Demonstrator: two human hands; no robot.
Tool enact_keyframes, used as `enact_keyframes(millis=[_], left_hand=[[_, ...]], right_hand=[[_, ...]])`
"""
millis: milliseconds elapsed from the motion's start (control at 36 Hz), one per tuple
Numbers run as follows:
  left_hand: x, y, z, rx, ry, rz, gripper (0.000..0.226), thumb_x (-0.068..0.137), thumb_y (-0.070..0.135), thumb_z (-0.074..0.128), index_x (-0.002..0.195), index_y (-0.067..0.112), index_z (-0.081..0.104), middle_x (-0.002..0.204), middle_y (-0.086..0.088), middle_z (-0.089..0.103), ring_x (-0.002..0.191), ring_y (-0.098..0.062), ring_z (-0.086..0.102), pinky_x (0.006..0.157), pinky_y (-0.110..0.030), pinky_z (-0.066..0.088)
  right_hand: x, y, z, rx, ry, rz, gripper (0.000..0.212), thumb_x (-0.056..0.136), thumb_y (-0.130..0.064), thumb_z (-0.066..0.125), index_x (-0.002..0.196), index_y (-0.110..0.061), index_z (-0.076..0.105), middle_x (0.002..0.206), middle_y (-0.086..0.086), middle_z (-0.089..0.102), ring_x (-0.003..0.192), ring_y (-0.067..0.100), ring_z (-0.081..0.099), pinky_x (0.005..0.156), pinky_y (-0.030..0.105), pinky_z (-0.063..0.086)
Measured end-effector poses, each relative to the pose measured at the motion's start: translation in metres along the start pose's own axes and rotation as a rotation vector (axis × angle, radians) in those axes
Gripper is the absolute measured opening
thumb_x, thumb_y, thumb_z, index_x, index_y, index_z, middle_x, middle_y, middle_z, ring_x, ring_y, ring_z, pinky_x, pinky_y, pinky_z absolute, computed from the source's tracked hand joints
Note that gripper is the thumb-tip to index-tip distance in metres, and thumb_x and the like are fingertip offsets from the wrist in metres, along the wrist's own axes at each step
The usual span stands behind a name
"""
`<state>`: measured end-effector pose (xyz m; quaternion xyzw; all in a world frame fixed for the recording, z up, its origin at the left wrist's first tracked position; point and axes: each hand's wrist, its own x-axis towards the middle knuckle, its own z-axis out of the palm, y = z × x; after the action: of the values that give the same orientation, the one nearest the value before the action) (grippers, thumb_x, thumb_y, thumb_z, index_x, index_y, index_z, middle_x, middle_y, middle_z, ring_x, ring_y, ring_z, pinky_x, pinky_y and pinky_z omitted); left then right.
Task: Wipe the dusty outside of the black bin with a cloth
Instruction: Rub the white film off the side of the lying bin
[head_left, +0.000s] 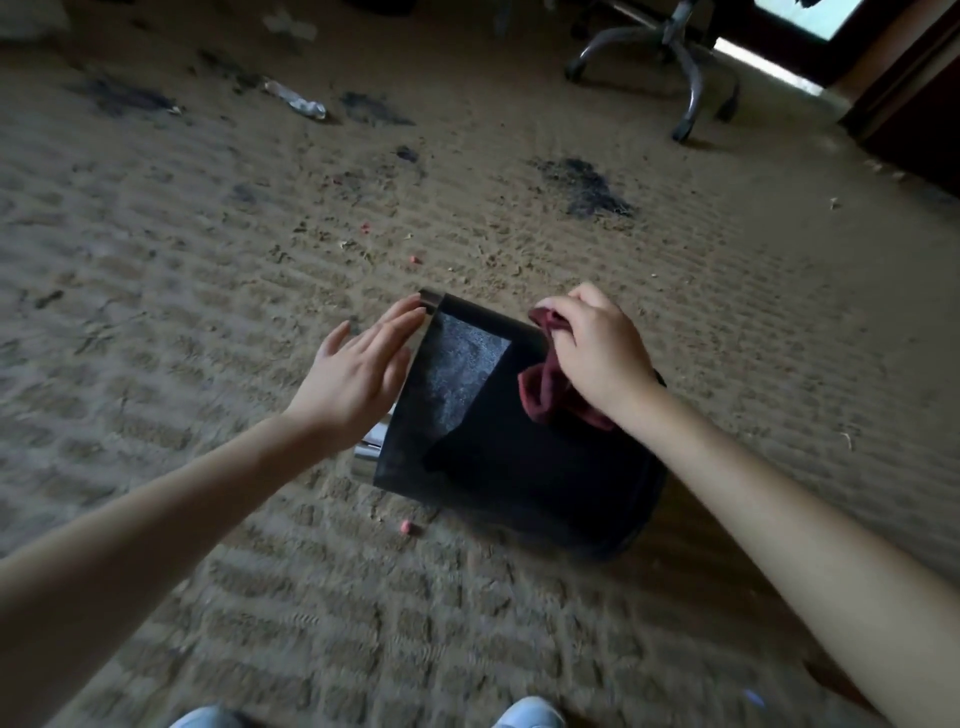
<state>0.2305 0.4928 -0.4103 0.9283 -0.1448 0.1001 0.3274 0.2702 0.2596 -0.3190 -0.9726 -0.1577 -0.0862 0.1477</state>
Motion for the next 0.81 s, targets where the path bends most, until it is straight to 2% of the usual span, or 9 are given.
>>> enact_keyframes(millis=[83, 194, 250, 333, 417, 528, 611, 722, 806], left_hand=[[0.0, 0.0, -0.002, 0.015, -0.022, -0.009, 0.056, 0.093, 0.044, 0.011, 0.142, 0.024, 0.03, 0.153, 0.017, 0.02, 0.133, -0.002, 0.031, 0.111, -0.045, 0.017], [-0.001, -0.001, -0.001, 0.042, -0.009, -0.01, 0.054, 0.094, 0.043, 0.013, 0.142, 0.025, 0.031, 0.152, 0.018, 0.021, 0.133, 0.0, 0.031, 0.11, -0.046, 0.021], [0.0, 0.0, 0.0, 0.04, 0.002, -0.01, 0.055, 0.093, 0.043, 0.014, 0.142, 0.025, 0.032, 0.152, 0.016, 0.023, 0.133, -0.001, 0.031, 0.109, -0.046, 0.022], [0.003, 0.001, 0.0, 0.045, 0.009, -0.024, 0.056, 0.093, 0.044, 0.013, 0.142, 0.025, 0.033, 0.152, 0.014, 0.025, 0.132, -0.002, 0.033, 0.109, -0.046, 0.023], [0.003, 0.001, 0.001, 0.048, 0.019, -0.021, 0.056, 0.093, 0.043, 0.013, 0.142, 0.024, 0.033, 0.151, 0.013, 0.026, 0.132, -0.004, 0.036, 0.109, -0.045, 0.023], [0.001, 0.001, 0.002, 0.018, 0.004, -0.024, 0.057, 0.092, 0.043, 0.012, 0.143, 0.024, 0.032, 0.152, 0.015, 0.022, 0.133, -0.002, 0.031, 0.11, -0.041, 0.018], [0.002, 0.0, 0.002, 0.008, 0.001, -0.028, 0.057, 0.093, 0.043, 0.013, 0.142, 0.023, 0.032, 0.152, 0.014, 0.023, 0.133, -0.003, 0.032, 0.11, -0.041, 0.018], [0.001, 0.001, 0.001, 0.011, 0.001, -0.028, 0.055, 0.094, 0.043, 0.013, 0.142, 0.024, 0.031, 0.152, 0.014, 0.023, 0.133, -0.005, 0.034, 0.11, -0.042, 0.018], [0.0, 0.001, -0.001, 0.01, 0.0, -0.021, 0.054, 0.094, 0.042, 0.014, 0.142, 0.025, 0.031, 0.152, 0.014, 0.023, 0.133, -0.005, 0.035, 0.11, -0.043, 0.018]], right_hand=[[-0.007, -0.007, 0.016, -0.012, -0.083, 0.002, 0.032, 0.086, 0.003, 0.05, 0.112, -0.005, 0.066, 0.096, 0.012, 0.053, 0.087, 0.03, 0.054, 0.074, 0.035, 0.046], [-0.04, -0.027, 0.023, -0.014, 0.014, -0.153, 0.031, 0.081, 0.002, 0.045, 0.103, 0.004, 0.067, 0.083, 0.016, 0.056, 0.068, 0.034, 0.056, 0.059, 0.039, 0.05], [-0.062, -0.035, 0.029, -0.061, 0.021, -0.299, 0.038, 0.082, -0.007, 0.038, 0.104, 0.001, 0.068, 0.082, 0.015, 0.058, 0.067, 0.031, 0.055, 0.058, 0.037, 0.045], [-0.106, -0.052, 0.051, -0.282, -0.138, -0.566, 0.031, 0.081, -0.01, 0.046, 0.103, -0.009, 0.069, 0.084, 0.005, 0.057, 0.07, 0.022, 0.05, 0.064, 0.033, 0.03], [-0.12, -0.048, 0.058, -0.315, -0.18, -0.634, 0.029, 0.085, -0.012, 0.043, 0.096, -0.013, 0.069, 0.08, 0.0, 0.057, 0.068, 0.018, 0.05, 0.065, 0.03, 0.028], [-0.082, -0.031, 0.026, -0.189, 0.034, -0.573, 0.038, 0.096, -0.008, 0.031, 0.106, -0.006, 0.068, 0.085, 0.009, 0.06, 0.069, 0.025, 0.053, 0.062, 0.035, 0.036], [-0.039, -0.013, 0.002, -0.15, 0.158, -0.355, 0.037, 0.087, -0.002, 0.036, 0.103, -0.002, 0.069, 0.083, 0.014, 0.06, 0.072, 0.031, 0.059, 0.065, 0.039, 0.048], [0.003, 0.008, 0.002, -0.144, 0.013, -0.023, 0.039, 0.082, 0.007, 0.044, 0.112, -0.005, 0.067, 0.093, 0.013, 0.057, 0.083, 0.035, 0.056, 0.074, 0.041, 0.049], [-0.002, 0.001, 0.016, -0.15, -0.079, -0.113, 0.039, 0.079, 0.002, 0.038, 0.102, -0.002, 0.07, 0.088, 0.016, 0.058, 0.083, 0.036, 0.057, 0.074, 0.045, 0.051]])
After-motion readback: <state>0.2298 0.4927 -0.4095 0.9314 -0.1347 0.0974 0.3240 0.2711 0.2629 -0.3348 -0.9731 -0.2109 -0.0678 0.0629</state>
